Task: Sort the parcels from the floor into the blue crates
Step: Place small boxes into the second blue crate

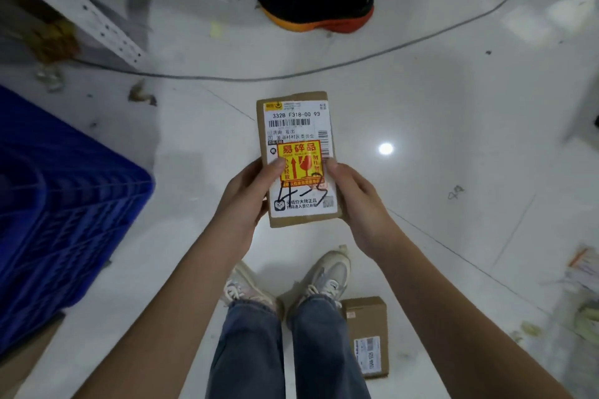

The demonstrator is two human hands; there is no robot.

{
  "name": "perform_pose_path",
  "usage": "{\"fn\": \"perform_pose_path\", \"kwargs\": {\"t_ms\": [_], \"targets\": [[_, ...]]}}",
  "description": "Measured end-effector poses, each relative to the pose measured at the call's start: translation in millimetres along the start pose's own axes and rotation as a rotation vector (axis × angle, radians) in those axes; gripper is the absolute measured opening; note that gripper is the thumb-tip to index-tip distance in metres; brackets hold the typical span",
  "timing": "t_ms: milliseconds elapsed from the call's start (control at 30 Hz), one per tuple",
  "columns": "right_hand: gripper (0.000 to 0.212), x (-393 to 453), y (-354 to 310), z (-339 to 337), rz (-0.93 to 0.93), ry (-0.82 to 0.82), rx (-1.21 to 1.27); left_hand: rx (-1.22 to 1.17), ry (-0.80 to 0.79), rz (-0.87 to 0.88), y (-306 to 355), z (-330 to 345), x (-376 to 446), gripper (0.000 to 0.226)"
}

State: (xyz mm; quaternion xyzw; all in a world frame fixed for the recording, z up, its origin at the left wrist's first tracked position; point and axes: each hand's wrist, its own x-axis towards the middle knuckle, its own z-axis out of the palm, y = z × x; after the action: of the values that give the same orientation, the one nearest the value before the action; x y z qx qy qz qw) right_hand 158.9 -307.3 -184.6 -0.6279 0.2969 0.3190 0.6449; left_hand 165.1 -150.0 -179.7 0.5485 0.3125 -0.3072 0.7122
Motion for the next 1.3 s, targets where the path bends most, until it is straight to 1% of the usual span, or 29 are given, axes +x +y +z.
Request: {"fn": "perform_pose_path", "kwargs": {"t_ms": [67, 167, 267, 333, 433, 500, 600, 700, 733, 800, 867, 900, 933, 1000, 1067, 1133, 1200, 1300], "targets": [[0.058, -15, -27, 23, -0.029, -0.047, -0.054, 0.041, 0.029, 0.073, 30, -17, -24, 0.013], [0.049, -43, -75, 57, -0.109, -0.114, -0.144, 0.089, 0.059, 0.215, 76, -41, -67, 0.015], [0.056, -76, -127, 89, -0.224, -0.147, -0.260, 0.090, 0.063, 0.347, 121, -66, -111, 0.030], [0.056, -96, -158, 117, -0.290, -0.196, -0.333, 0.058, 0.098, 0.406, 145, -85, -142, 0.039], [0.052, -123, -192, 168, -0.368, -0.271, -0.399, -0.011, 0.183, 0.492, 171, -116, -181, 0.035], [0.047, -140, -210, 208, -0.409, -0.330, -0.411, -0.130, 0.248, 0.501, 188, -140, -210, 0.036], [0.034, -161, -227, 273, -0.469, -0.465, -0.418, -0.243, 0.348, 0.495, 213, -183, -254, 0.048], [0.022, -174, -230, 333, -0.482, -0.617, -0.397, -0.356, 0.560, 0.512, 221, -230, -284, 0.050], [0.024, -174, -228, 352, -0.476, -0.658, -0.404, -0.380, 0.637, 0.519, 220, -247, -291, 0.049], [0.034, -173, -221, 388, -0.424, -0.739, -0.462, -0.372, 0.750, 0.506, 216, -274, -297, 0.041], [0.043, -164, -212, 424, -0.359, -0.789, -0.551, -0.384, 0.815, 0.458, 208, -300, -294, 0.033], [0.044, -158, -207, 440, -0.328, -0.799, -0.601, -0.385, 0.835, 0.433, 203, -313, -289, 0.025], [0.044, -152, -202, 454, -0.301, -0.795, -0.654, -0.366, 0.849, 0.406, 199, -323, -283, 0.019], [0.043, -134, -193, 479, -0.257, -0.772, -0.773, -0.301, 0.872, 0.358, 192, -343, -267, 0.022], [0.043, -118, -187, 503, -0.221, -0.757, -0.868, -0.289, 0.906, 0.307, 185, -360, -250, 0.025], [0.042, -100, -182, 526, -0.170, -0.731, -0.898, -0.278, 0.942, 0.265, 178, -377, -230, 0.024], [0.037, -83, -173, 549, -0.144, -0.679, -0.927, -0.260, 0.956, 0.249, 171, -396, -210, 0.021], [0.034, -53, -153, 581, -0.112, -0.619, -0.926, -0.186, 1.008, 0.245, 164, -426, -181, 0.030]]}}
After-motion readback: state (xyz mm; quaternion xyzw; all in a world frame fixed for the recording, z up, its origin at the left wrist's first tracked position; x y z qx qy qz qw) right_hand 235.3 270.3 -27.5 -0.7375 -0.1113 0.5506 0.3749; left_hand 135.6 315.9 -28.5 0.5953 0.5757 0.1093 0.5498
